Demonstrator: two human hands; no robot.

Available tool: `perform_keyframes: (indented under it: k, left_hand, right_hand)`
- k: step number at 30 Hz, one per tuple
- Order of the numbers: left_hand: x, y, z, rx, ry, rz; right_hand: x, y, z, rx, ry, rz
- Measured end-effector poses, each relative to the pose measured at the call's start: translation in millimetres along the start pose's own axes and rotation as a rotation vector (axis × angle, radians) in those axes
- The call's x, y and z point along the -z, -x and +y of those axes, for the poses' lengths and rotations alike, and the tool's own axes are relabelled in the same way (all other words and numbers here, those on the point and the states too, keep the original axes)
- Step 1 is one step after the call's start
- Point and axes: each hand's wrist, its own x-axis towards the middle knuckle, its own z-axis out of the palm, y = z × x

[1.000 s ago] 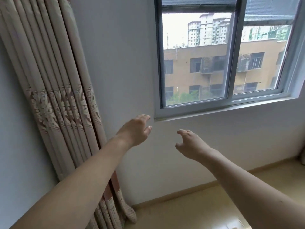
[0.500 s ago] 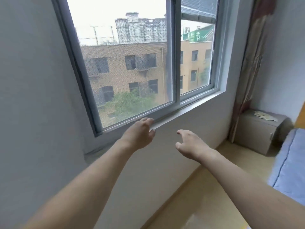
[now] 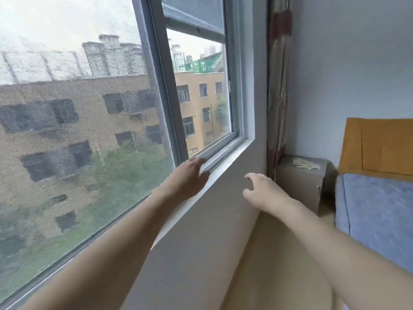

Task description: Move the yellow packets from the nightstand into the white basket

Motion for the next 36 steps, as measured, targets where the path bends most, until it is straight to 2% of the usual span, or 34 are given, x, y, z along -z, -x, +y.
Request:
perform_keyframes:
  k: [9, 14, 18, 23, 28, 36]
  left_hand:
    - [-128.0, -221.5, -33.0, -0.188, 0.048, -0.095]
    - [-165.7, -362.9, -36.0, -0.263, 0.098, -0.169]
    - [-208.5, -465.6, -14.0, -0.279, 0.174, -0.198]
    - [-288.0, -559.1, 28.6, -0.395, 0.168, -0.292]
    - [-364.1, -681.0, 66.7, -0.447, 0.187, -0.311]
    - [-429.0, -868.3, 120.9, -0.373, 0.203, -0.316]
  right_hand:
    - [-18.9, -198.8, 84.8, -0.164, 0.047, 0.060]
    - [7.2, -306.5, 128.9, -0.297, 0.041, 0.132]
    - [24.8, -367.1, 174.5, -0.381, 0.042, 0.188]
    - [42.1, -437.7, 252.8, -0.507, 0.026, 0.207]
    - [71.1, -534.7, 333.0, -0.527, 0.027, 0.261]
    - [140.0, -684.1, 445.7, -0.568, 0.023, 0.270]
